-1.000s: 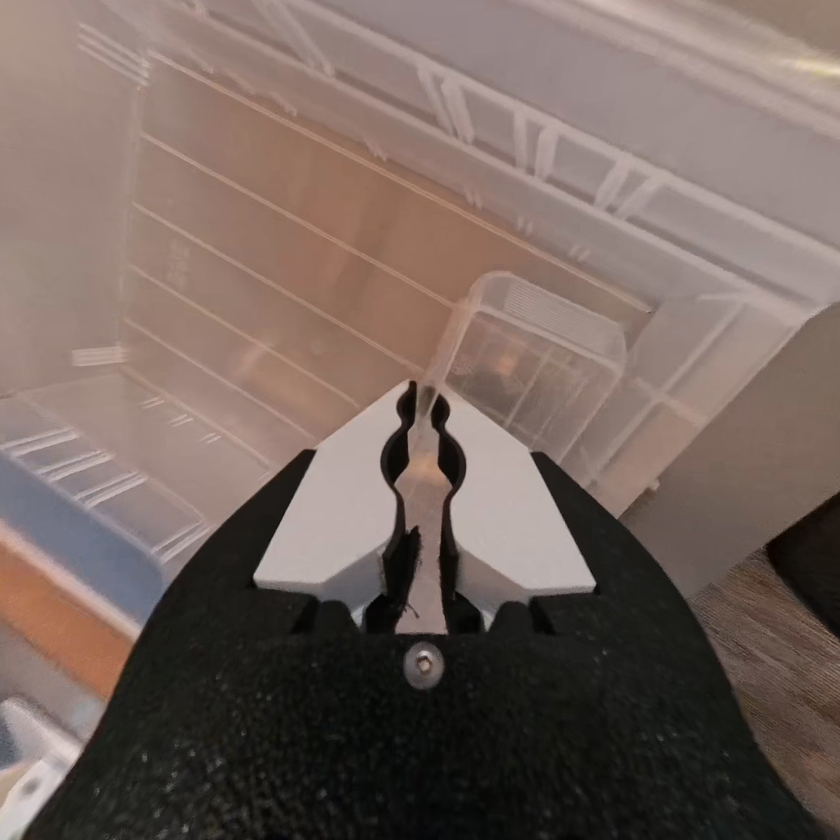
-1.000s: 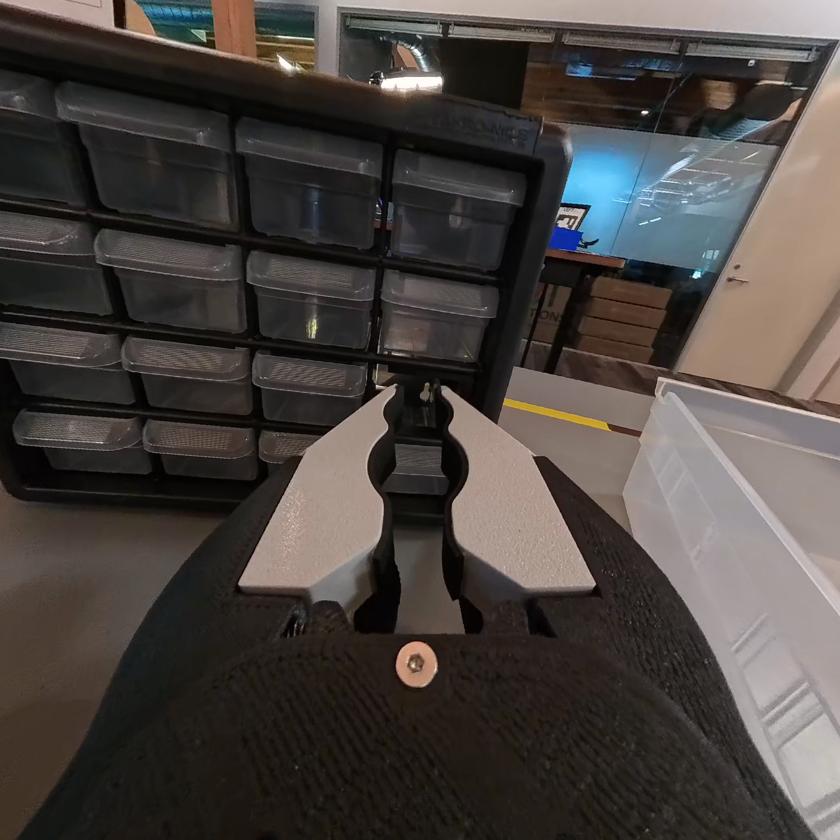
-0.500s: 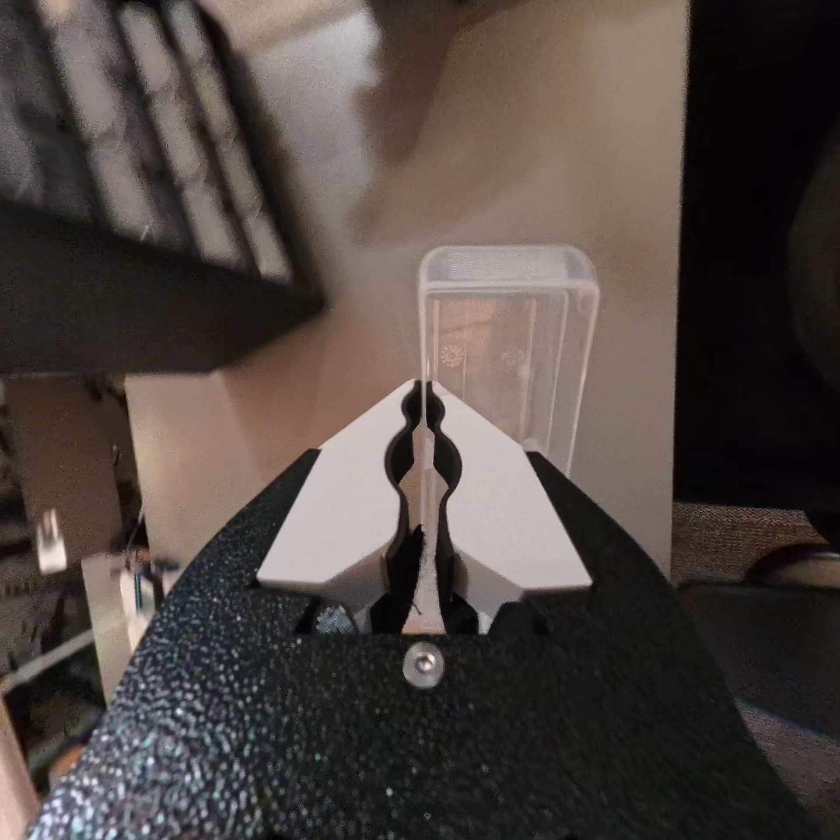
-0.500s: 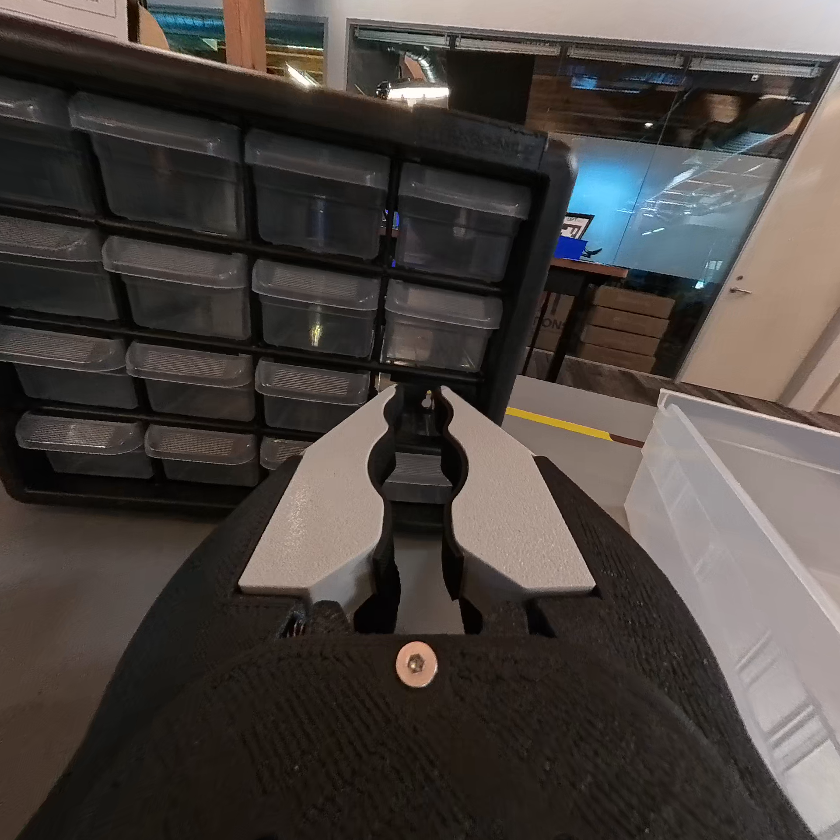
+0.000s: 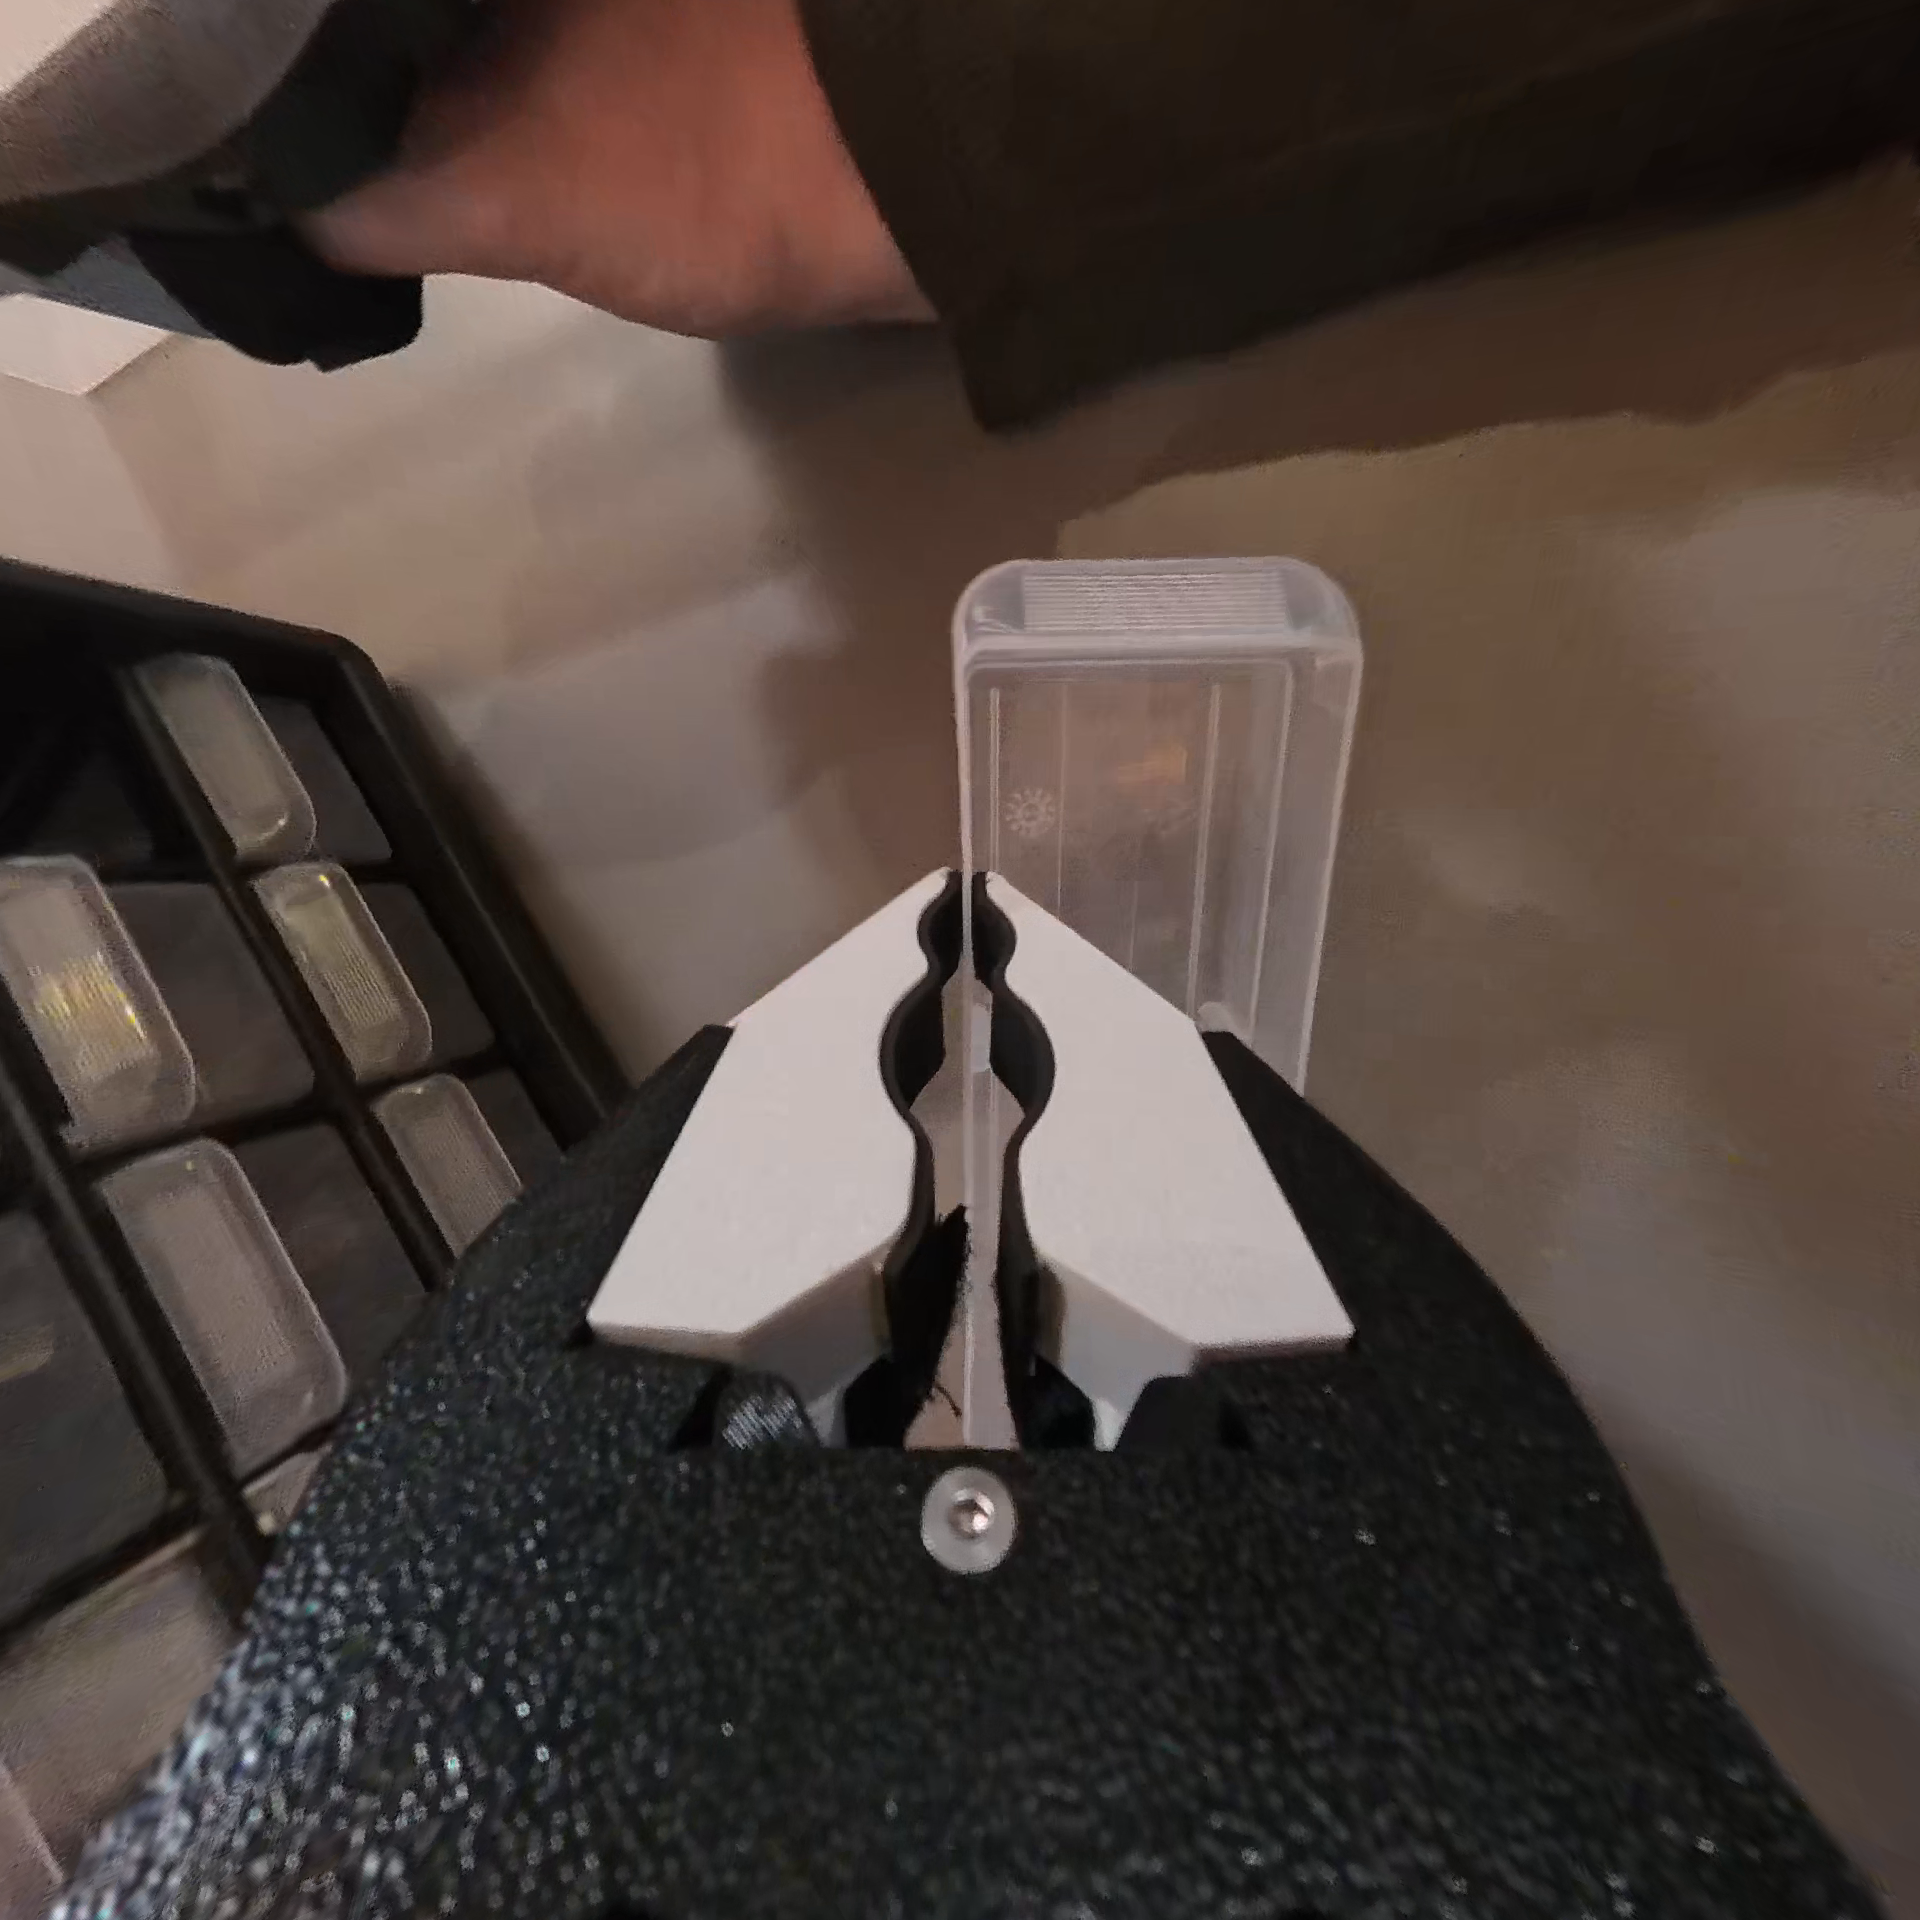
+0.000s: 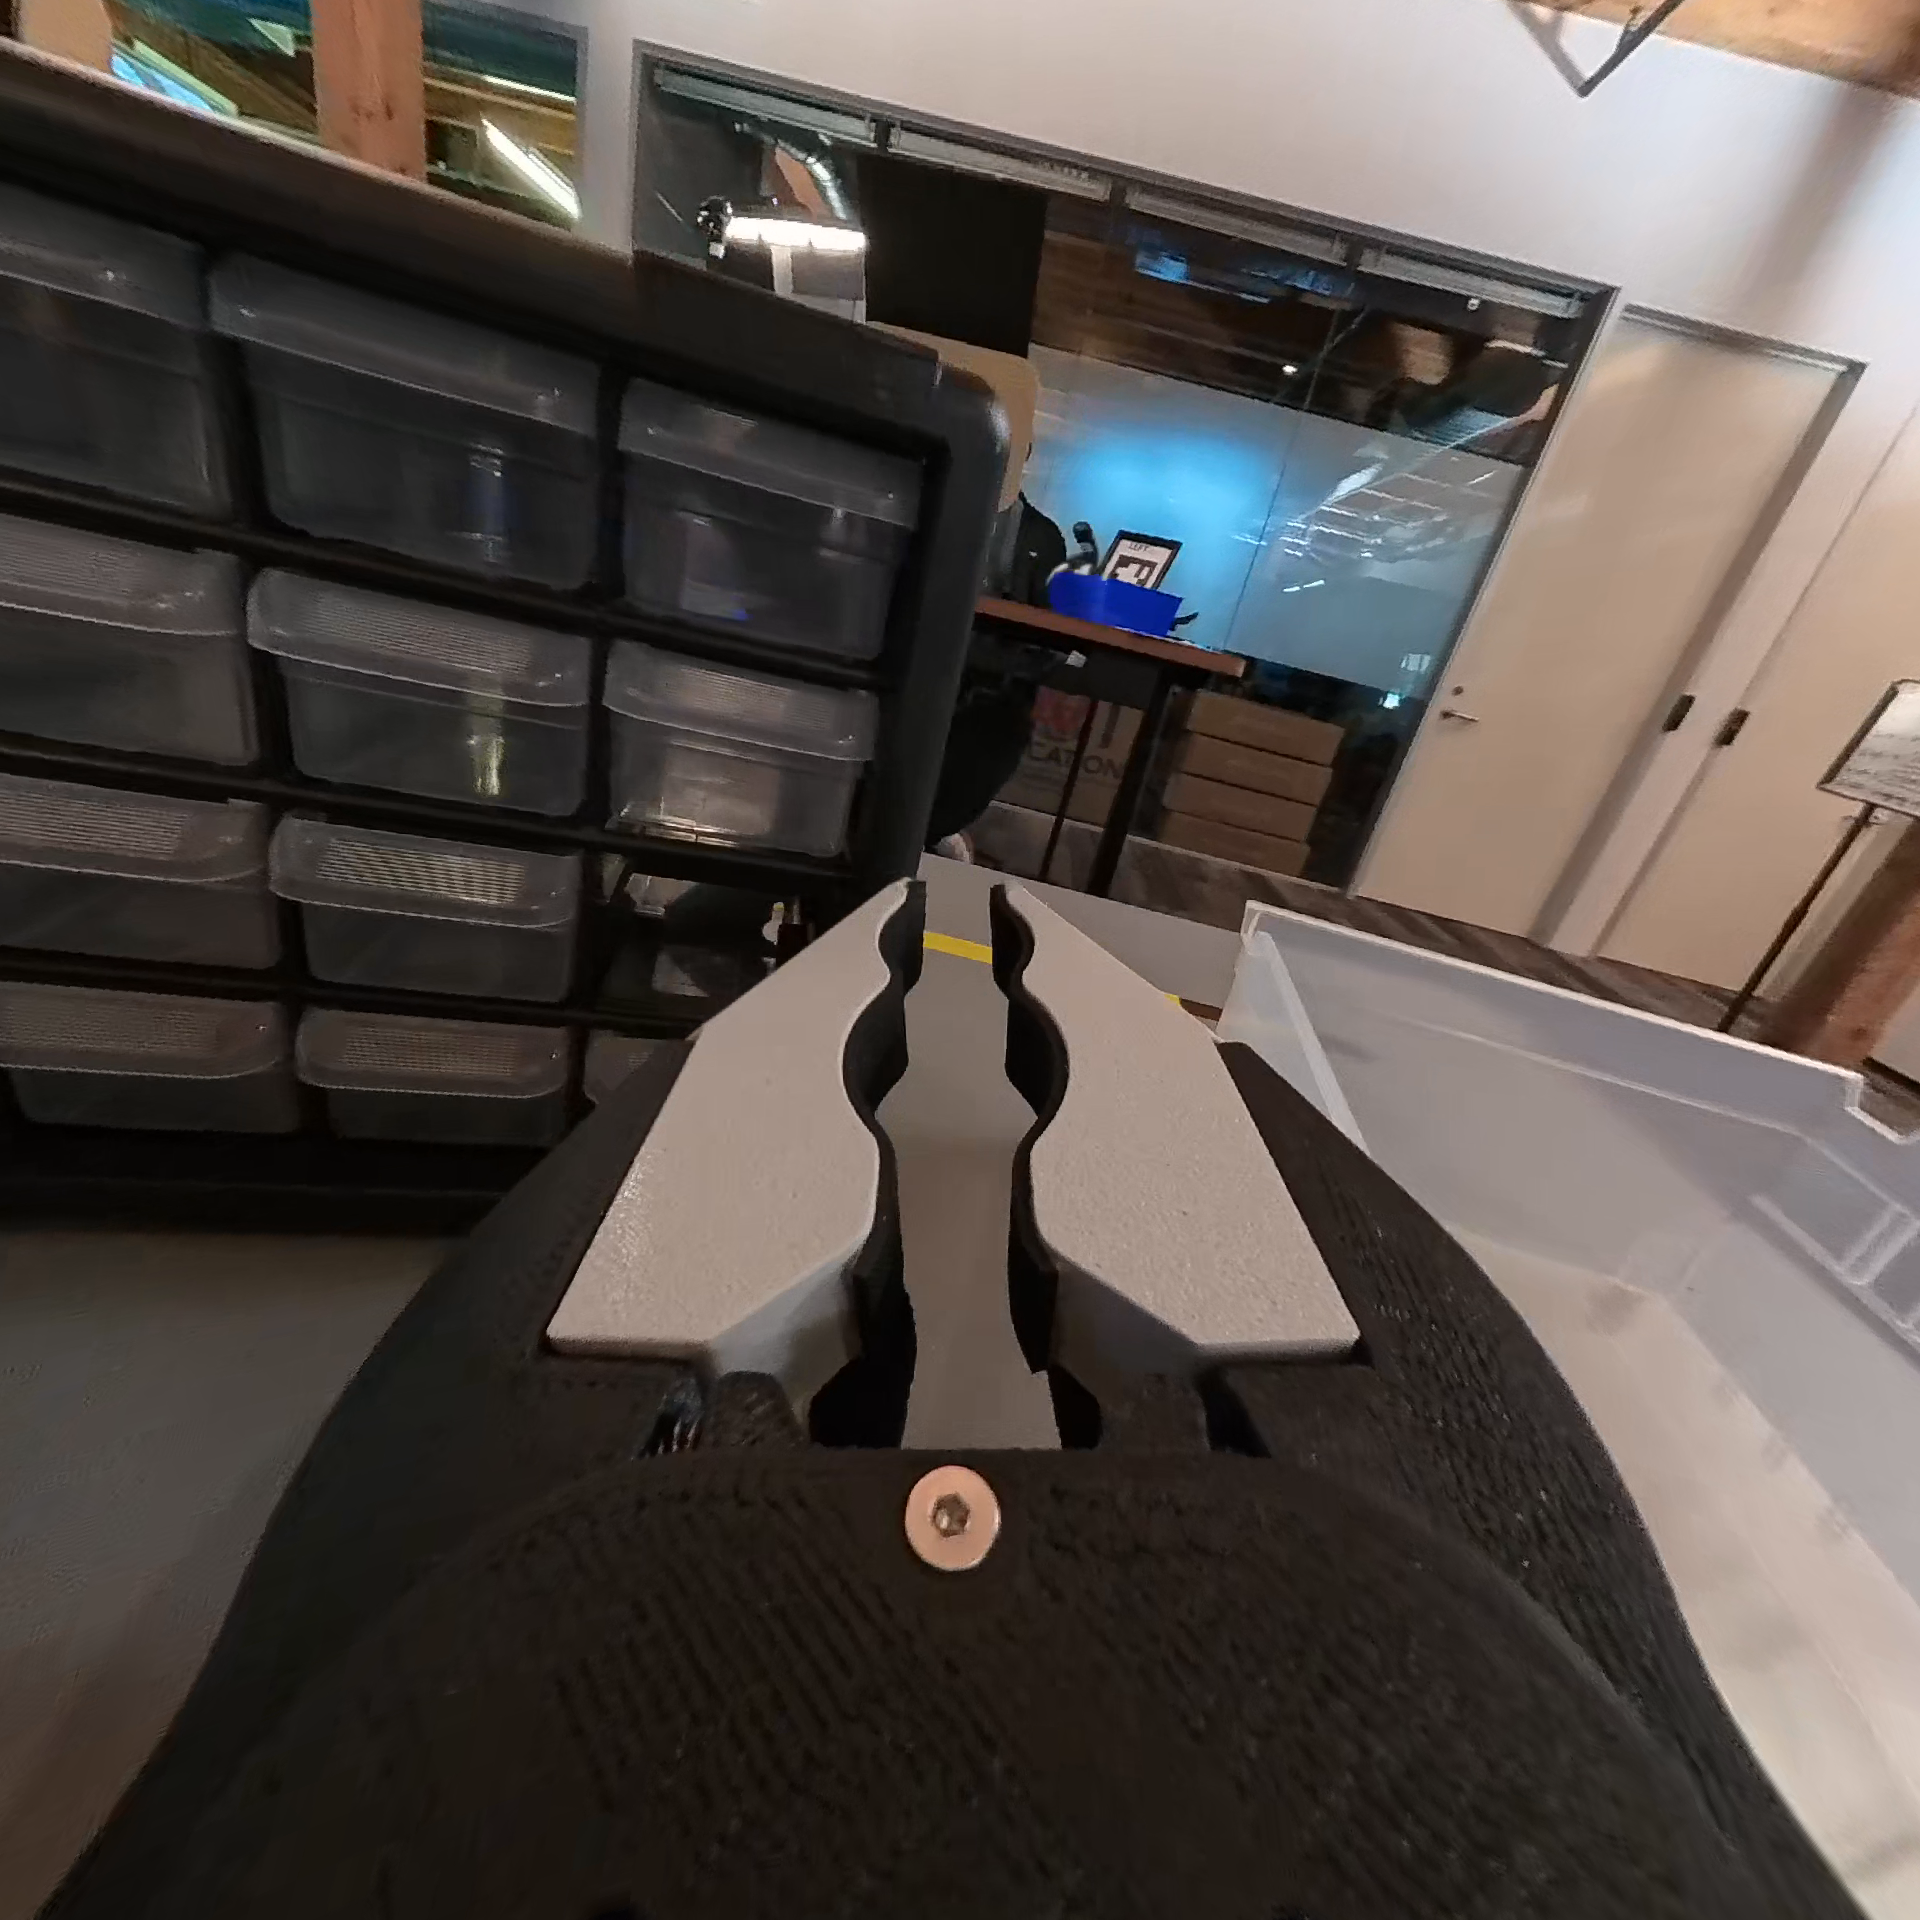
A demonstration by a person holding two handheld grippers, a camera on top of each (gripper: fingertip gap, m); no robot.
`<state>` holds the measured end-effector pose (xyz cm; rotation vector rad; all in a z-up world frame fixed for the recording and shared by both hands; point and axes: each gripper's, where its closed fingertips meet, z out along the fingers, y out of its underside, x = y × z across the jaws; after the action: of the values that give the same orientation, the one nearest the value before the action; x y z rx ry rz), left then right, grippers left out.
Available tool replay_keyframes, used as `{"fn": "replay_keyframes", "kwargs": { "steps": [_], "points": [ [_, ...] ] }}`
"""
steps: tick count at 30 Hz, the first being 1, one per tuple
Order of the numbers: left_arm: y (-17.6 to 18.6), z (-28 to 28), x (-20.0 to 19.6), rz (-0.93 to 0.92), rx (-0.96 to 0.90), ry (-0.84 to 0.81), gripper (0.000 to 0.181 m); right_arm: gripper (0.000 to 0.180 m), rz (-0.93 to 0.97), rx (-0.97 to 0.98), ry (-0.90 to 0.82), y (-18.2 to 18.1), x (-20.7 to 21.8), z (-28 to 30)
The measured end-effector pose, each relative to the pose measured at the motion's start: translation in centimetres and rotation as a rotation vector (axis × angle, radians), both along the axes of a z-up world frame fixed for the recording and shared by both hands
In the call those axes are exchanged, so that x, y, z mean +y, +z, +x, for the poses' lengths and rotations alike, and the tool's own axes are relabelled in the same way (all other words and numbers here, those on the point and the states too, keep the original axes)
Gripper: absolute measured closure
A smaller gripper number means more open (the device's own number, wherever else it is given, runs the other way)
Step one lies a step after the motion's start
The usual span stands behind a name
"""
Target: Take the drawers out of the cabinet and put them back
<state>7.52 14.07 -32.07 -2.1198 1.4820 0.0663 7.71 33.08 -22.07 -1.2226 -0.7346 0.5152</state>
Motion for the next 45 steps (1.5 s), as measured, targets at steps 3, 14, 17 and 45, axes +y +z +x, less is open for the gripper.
{"fn": "replay_keyframes", "kwargs": {
  "steps": [3,14,17,45],
  "points": [
    [-1.2,0.6,0.8,0.005,0.010,-0.020,0.181,0.169,-0.031,-0.016,0.022,-0.6,0.3,-0.4],
    [4.9,4.1,0.3,0.233,-0.430,-0.001,0.130,0.168,-0.089,-0.022,0.003,-1.4,1.2,-0.1],
    [12.5,-0.2,1.4,0.749,-0.575,0.143,0.108,0.169,-0.091,-0.007,0.012,-1.3,1.1,-0.1],
    [8.6,-18.6,1.4,1.083,-0.682,0.847,0.122,0.126,-0.169,-0.080,0.489,-1.0,-9.1,-0.9]
  ]
}}
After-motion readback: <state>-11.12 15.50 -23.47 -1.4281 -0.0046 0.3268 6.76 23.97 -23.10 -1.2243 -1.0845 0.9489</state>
